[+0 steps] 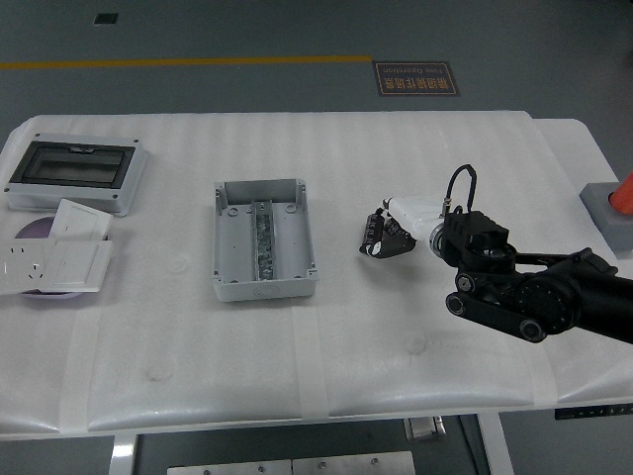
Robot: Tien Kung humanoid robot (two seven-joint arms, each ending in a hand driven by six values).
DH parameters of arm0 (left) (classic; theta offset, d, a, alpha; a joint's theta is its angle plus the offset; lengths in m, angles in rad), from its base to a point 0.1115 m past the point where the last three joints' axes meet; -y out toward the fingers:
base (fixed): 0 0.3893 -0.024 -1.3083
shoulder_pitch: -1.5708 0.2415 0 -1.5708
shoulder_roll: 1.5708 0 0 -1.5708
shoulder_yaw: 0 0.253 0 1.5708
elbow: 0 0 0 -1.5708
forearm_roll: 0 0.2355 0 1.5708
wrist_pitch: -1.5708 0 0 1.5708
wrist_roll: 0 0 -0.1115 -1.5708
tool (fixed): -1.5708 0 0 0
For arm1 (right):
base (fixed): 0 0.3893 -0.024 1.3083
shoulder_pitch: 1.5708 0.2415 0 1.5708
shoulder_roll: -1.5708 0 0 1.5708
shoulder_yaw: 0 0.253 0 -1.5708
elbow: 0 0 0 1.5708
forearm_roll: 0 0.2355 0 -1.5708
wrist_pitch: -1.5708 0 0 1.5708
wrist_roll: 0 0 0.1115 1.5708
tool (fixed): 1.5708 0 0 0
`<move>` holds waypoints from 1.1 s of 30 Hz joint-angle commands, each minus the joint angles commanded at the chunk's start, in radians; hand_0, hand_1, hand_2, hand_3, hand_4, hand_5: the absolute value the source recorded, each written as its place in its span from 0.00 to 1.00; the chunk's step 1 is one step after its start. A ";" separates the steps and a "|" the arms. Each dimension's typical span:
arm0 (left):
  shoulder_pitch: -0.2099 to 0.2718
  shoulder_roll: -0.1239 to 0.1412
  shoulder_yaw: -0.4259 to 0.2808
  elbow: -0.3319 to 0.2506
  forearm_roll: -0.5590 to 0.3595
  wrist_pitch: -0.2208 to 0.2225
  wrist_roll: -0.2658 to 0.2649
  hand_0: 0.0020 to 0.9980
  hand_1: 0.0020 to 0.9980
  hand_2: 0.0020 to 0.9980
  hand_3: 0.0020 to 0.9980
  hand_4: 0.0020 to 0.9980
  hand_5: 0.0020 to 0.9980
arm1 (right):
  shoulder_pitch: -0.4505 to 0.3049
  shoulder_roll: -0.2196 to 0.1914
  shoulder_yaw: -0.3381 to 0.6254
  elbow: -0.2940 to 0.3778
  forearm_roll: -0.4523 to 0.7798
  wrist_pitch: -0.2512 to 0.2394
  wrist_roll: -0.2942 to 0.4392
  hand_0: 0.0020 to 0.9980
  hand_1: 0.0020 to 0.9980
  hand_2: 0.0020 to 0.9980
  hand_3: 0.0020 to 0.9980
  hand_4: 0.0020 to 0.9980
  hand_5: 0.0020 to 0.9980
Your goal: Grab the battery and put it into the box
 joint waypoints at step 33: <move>-0.008 0.001 -0.005 -0.004 0.006 0.002 -0.002 0.67 0.68 0.62 0.64 0.65 0.24 | -0.008 -0.007 -0.016 -0.002 0.003 -0.025 0.021 0.71 0.71 0.68 0.73 0.80 0.60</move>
